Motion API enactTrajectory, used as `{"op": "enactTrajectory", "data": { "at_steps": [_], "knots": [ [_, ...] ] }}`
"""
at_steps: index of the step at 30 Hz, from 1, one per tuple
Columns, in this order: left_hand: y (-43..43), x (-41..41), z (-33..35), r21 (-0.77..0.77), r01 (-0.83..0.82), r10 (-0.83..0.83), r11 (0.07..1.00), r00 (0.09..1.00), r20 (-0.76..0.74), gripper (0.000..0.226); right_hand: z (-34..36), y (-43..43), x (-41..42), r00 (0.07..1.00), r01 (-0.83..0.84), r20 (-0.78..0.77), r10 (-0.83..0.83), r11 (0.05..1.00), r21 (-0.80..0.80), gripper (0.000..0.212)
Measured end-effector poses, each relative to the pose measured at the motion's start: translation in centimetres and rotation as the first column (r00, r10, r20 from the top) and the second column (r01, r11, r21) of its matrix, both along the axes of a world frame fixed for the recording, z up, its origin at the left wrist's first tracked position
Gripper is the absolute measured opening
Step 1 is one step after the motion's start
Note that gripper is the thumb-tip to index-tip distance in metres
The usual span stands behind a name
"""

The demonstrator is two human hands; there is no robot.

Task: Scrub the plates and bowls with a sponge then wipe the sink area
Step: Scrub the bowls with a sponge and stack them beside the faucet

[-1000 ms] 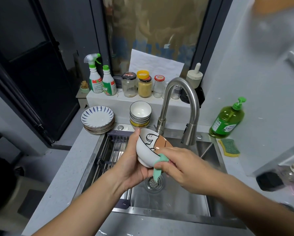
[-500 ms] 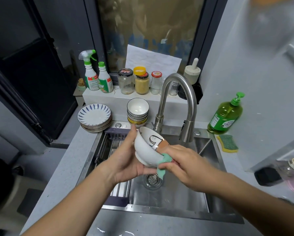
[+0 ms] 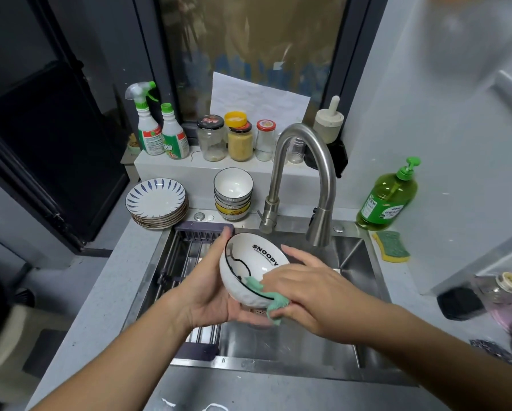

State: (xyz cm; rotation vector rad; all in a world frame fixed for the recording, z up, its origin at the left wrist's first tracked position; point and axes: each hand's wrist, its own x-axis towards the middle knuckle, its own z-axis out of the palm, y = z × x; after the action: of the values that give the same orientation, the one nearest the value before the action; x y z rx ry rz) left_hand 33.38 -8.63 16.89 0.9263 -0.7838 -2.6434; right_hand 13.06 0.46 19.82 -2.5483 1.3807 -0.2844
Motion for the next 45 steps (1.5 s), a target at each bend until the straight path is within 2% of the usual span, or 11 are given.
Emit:
{"op": "enactTrajectory", "data": {
  "at_steps": [5,10,14,16,18,21,25,32,39,41,45],
  "knots": [
    [0.8,-0.3,-0.5,-0.034,-0.056,0.049,0.998,0.981,-0.187,0.119,-0.7,0.1,0.4,0.964,0.103,0.227,-0.138,0.982,0.16,0.02],
    [1.8,-1.1,-1.2,-0.132,-0.204,0.196,0.97,0.978,-0.066,0.125,-1.2,0.2,0.7,0.974,0.101,0.19,-0.127,0.985,0.14,0.023],
    [1.8,-1.1,-0.7,-0.022,-0.138,0.138,0.99,0.99,0.025,0.09,-1.6,0.3,-0.3,0.998,0.02,0.065,-0.024,0.999,0.051,0.029],
    [1.4,-0.9,-1.1,0.044,-0.103,0.101,0.994,0.994,0.045,0.092,-1.7,0.1,-1.2,0.998,0.03,0.052,-0.032,0.999,0.039,0.036],
    [1.1,-1.0,-0.9,0.096,-0.096,0.093,0.991,0.995,0.038,0.098,-1.4,-0.1,-1.5,0.981,0.074,0.172,-0.09,0.992,0.098,0.036],
    [1.2,-1.4,-0.1,0.132,-0.139,0.138,0.982,0.99,0.017,0.102,-0.6,0.3,-1.1,0.825,0.171,0.468,-0.317,0.929,0.327,0.028],
    [1.3,-1.8,0.2,0.167,-0.269,0.267,0.948,0.963,0.039,0.099,-0.1,0.7,-0.2,0.422,0.195,0.723,-0.547,0.834,0.516,0.026],
    [1.8,-2.9,0.1,0.108,-0.257,0.258,0.96,0.966,-0.001,0.085,0.6,-0.4,2.2,0.19,0.282,0.792,-0.58,0.805,0.522,0.021],
    [1.1,-1.3,-1.7,-0.265,-0.252,0.209,0.931,0.961,-0.182,0.105,0.6,-2.9,1.2,-0.254,0.209,0.694,-0.674,0.662,0.719,0.016],
    [1.2,-1.0,-1.8,-0.302,-0.27,0.225,0.914,0.958,-0.175,0.104,0.5,-3.1,1.1,-0.274,0.225,0.676,-0.684,0.638,0.737,0.013],
    [1.7,-1.3,-1.8,-0.361,-0.351,0.328,0.864,0.936,-0.126,0.086,0.5,-3.0,1.7,-0.184,0.372,0.755,-0.63,0.666,0.646,0.015]
  ]
}}
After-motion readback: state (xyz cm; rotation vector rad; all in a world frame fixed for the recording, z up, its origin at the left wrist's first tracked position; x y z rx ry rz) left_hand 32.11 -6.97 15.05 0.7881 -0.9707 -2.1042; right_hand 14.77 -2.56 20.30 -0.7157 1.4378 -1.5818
